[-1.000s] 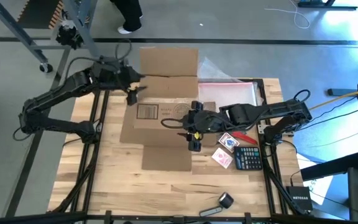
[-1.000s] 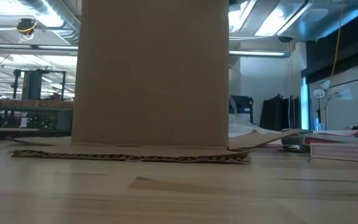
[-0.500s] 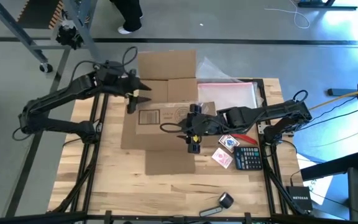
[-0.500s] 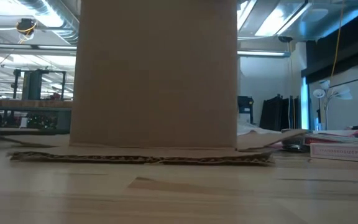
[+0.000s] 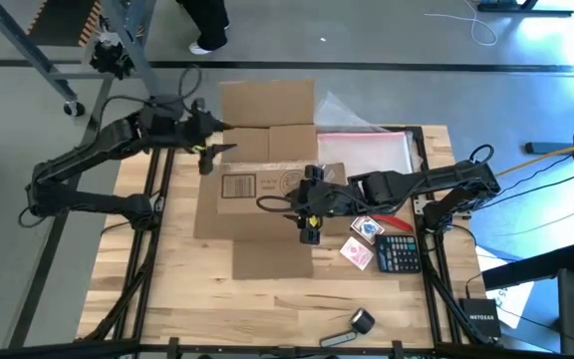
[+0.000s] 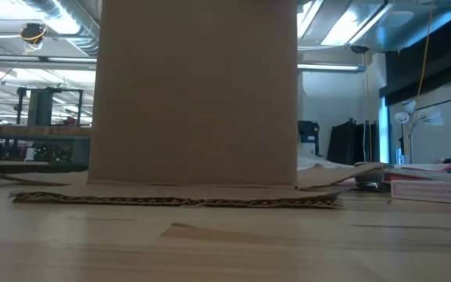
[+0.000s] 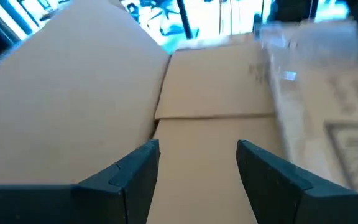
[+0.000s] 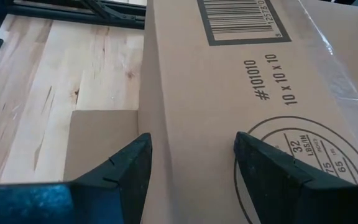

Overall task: Unpack boxes
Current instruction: Break down box until it is fully flat

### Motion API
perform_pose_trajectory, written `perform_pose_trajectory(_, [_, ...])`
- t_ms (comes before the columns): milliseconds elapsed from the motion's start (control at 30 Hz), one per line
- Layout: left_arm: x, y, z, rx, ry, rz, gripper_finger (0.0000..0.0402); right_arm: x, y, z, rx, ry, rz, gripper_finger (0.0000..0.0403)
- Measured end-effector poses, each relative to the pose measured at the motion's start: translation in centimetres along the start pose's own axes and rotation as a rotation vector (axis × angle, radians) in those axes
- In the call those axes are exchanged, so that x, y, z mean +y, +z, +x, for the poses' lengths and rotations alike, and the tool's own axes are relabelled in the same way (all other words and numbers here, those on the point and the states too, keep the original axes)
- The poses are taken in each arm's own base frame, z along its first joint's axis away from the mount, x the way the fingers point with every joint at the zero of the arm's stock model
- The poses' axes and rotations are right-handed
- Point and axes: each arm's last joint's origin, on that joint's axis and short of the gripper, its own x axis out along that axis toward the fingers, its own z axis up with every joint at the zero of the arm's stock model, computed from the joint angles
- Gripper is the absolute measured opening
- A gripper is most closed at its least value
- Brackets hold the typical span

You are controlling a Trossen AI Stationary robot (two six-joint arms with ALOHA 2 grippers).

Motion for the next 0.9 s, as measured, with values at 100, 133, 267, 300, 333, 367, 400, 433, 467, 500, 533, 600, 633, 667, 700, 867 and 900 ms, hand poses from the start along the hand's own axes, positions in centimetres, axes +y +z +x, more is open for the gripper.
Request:
perform_pose_trajectory(100, [-0.4, -1.1, 1.2, 0.057, -0.034, 0.052, 0.0209, 0.0, 0.0, 0.0, 0.000, 0.000, 0.000, 0.0225])
perform_pose_trajectory(133, [-0.6, -1.6, 1.8, 0.081, -0.065, 0.067, 0.0209, 0.0, 0.0, 0.0, 0.000, 0.000, -0.001, 0.0225])
perform_pose_trajectory(267, [-1.2, -2.7, 2.7, 0.117, -0.131, 0.139, 0.0209, 0.0, 0.0, 0.0, -0.002, 0.000, -0.001, 0.0225])
perform_pose_trajectory(300, [-1.2, -2.8, 2.7, 0.114, -0.141, 0.156, 0.0209, 0.0, 0.0, 0.0, -0.002, 0.000, -0.001, 0.0225])
perform_pose_trajectory(333, [-1.2, -2.8, 2.7, 0.108, -0.153, 0.181, 0.0209, 0.0, 0.0, 0.0, -0.001, 0.000, -0.002, 0.0225])
perform_pose_trajectory(367, [-1.3, -2.8, 2.7, 0.096, -0.169, 0.205, 0.0209, 0.0, 0.0, 0.0, -0.002, 0.000, -0.002, 0.0225])
perform_pose_trajectory(400, [-1.4, -2.7, 2.6, 0.082, -0.196, 0.225, 0.0209, 0.0, 0.0, 0.0, -0.002, 0.000, -0.002, 0.0225])
perform_pose_trajectory(433, [-1.5, -2.6, 2.5, 0.064, -0.236, 0.234, 0.0209, 0.0, 0.0, 0.0, -0.002, 0.002, -0.002, 0.0225])
perform_pose_trajectory(467, [-1.5, -2.5, 2.4, 0.039, -0.279, 0.233, 0.0209, 0.0, 0.0, 0.0, -0.002, 0.002, -0.002, 0.0225])
perform_pose_trajectory(500, [-1.6, -2.3, 2.3, 0.012, -0.319, 0.229, 0.0209, 0.0, 0.0, 0.0, -0.004, 0.003, -0.002, 0.0225])
perform_pose_trajectory(533, [-1.7, -2.1, 2.2, -0.015, -0.356, 0.221, 0.0209, 0.0, 0.0, 0.0, -0.005, 0.001, -0.002, 0.0225])
perform_pose_trajectory(600, [-1.8, -1.8, 2.0, -0.065, -0.423, 0.182, 0.0209, 0.0, 0.1, -0.1, -0.010, -0.006, 0.000, 0.0225])
perform_pose_trajectory(633, [-1.9, -1.6, 2.0, -0.088, -0.450, 0.160, 0.0209, 0.0, 0.1, -0.1, -0.011, -0.008, 0.001, 0.0225])
perform_pose_trajectory(667, [-1.9, -1.6, 2.0, -0.103, -0.483, 0.134, 0.0209, -0.1, 0.1, -0.1, -0.012, -0.013, 0.004, 0.0225])
perform_pose_trajectory(700, [-2.0, -1.5, 1.9, -0.120, -0.511, 0.107, 0.0209, -0.1, 0.2, -0.1, -0.013, -0.022, 0.010, 0.0225])
perform_pose_trajectory(867, [-2.0, -0.2, 1.9, -0.213, -0.547, -0.013, 0.0209, -0.6, 0.2, -0.1, -0.019, -0.095, 0.021, 0.0225])
perform_pose_trajectory(900, [-2.0, 0.0, 1.8, -0.227, -0.546, -0.033, 0.0209, -0.6, 0.3, -0.2, -0.022, -0.101, 0.023, 0.0225])
